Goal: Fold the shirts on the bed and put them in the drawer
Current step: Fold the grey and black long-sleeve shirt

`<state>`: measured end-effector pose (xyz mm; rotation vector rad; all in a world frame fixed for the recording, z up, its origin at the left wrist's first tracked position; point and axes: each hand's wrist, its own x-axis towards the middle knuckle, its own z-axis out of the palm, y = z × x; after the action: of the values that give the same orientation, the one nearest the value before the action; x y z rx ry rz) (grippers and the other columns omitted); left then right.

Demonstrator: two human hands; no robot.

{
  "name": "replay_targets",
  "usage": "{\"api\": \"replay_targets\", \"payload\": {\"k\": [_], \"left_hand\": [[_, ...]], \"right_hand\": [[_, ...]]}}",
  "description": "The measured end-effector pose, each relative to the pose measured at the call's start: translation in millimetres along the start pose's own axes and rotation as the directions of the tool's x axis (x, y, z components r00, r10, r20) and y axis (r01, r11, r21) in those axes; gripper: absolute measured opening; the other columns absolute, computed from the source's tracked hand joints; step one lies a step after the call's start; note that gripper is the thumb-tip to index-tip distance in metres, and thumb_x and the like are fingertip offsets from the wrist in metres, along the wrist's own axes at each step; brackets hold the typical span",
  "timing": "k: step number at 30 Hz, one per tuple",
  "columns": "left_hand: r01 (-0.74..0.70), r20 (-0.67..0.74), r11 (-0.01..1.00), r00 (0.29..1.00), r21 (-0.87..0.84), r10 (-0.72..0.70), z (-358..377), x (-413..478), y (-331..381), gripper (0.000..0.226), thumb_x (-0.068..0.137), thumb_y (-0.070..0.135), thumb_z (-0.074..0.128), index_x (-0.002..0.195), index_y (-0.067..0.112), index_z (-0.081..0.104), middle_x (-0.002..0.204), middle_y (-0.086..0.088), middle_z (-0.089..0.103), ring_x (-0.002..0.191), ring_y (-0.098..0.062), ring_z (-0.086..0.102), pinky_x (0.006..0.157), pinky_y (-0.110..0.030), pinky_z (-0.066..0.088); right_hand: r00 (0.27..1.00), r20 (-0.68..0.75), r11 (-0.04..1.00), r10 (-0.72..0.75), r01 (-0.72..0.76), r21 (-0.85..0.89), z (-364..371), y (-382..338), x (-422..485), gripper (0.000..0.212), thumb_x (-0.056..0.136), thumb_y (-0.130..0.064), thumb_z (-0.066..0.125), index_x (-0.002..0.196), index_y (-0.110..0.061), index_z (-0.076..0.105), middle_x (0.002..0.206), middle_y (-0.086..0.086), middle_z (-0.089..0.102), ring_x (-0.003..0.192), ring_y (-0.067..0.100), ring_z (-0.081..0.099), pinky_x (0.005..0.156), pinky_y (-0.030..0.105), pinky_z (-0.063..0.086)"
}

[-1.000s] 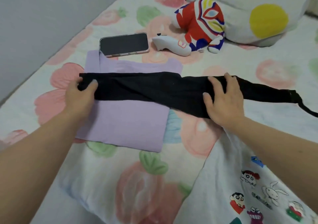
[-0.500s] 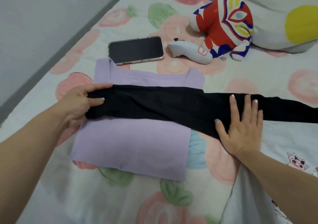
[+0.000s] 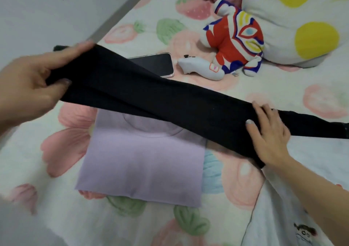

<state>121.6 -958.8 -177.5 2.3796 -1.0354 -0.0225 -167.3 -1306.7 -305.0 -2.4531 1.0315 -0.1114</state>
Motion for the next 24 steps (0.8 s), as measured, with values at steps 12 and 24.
{"api": "replay_targets", "payload": {"k": [12,24], "left_hand": [[0.64,0.285,0.564,0.754,-0.522,-0.592,64,-15,8,0.032,0.084,0.017,0.065,0.108,0.039,0.062,0.098,-0.005,0.067,0.089,-0.019,0.064,0.082,-0.031,0.05],[0.511,0.071,0.826,0.857,-0.239,-0.51,42,4,-22,0.035,0.092,0.013,0.053,0.109,0.041,0.064,0.11,0.005,0.064,0.095,-0.011,0.059,0.079,-0.016,0.047]], "right_hand": [[0.947,0.32,0.986,-0.034,0.085,-0.146,-44,-20,56,0.026,0.086,-0.048,0.055,0.099,-0.026,0.055,0.095,-0.006,0.056,0.102,0.023,0.05,0.089,0.041,0.035],[0.989,-0.007,0.988,-0.151,0.151,0.016,-28,-28,58,0.012,0.098,-0.028,0.039,0.099,-0.017,0.045,0.083,0.006,0.054,0.076,0.025,0.049,0.079,0.042,0.039]]}}
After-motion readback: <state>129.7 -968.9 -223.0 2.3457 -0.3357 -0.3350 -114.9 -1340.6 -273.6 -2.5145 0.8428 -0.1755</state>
